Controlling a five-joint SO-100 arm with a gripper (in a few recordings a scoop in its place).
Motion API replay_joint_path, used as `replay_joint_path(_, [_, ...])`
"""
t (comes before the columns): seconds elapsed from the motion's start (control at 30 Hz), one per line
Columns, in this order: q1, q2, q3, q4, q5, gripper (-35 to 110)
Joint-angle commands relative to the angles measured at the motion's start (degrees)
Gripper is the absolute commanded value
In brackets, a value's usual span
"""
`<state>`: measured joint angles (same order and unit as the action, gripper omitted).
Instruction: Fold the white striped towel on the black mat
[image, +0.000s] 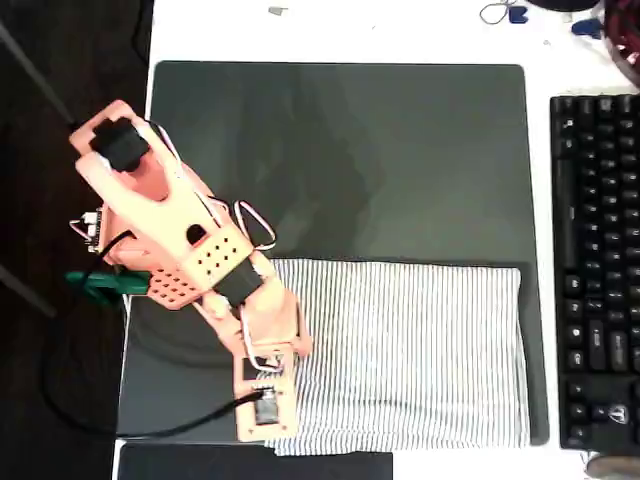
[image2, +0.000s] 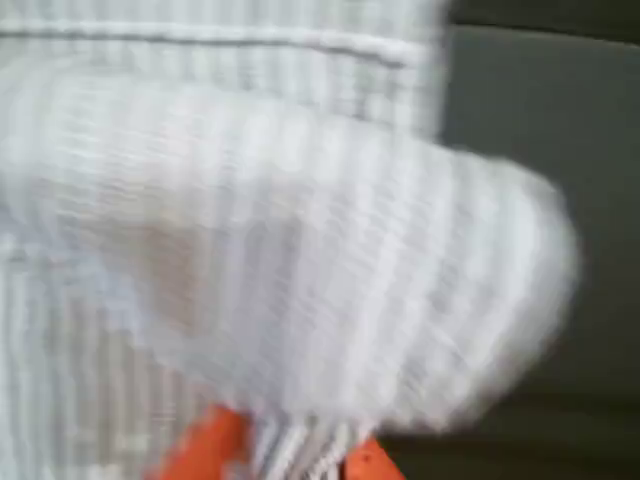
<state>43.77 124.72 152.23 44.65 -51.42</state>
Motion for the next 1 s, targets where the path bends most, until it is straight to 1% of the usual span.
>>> replay_joint_path(0.0, [-1.23, -3.78, -1.49, -2.02, 0.62, 0])
replay_joint_path(0.07, [-1.23, -5.19, -3.87, 0.18, 0.7, 0])
replay_joint_path(0.13, [-0.35, -5.36, -7.21, 5.01, 0.44, 0])
replay_joint_path(0.2, [1.14, -3.96, -11.69, 13.62, 0.35, 0])
replay_joint_path(0.3, [4.39, 0.26, -18.19, 25.22, -3.16, 0])
replay_joint_path(0.43, [7.56, 2.99, -29.18, 37.71, -6.86, 0])
replay_joint_path(0.63, [7.29, 0.35, -45.62, 54.05, -6.15, 0])
replay_joint_path(0.8, [1.41, -2.72, -46.93, 50.54, -2.99, 0])
replay_joint_path(0.97, [-7.03, -14.33, -51.15, 45.26, -0.79, 0])
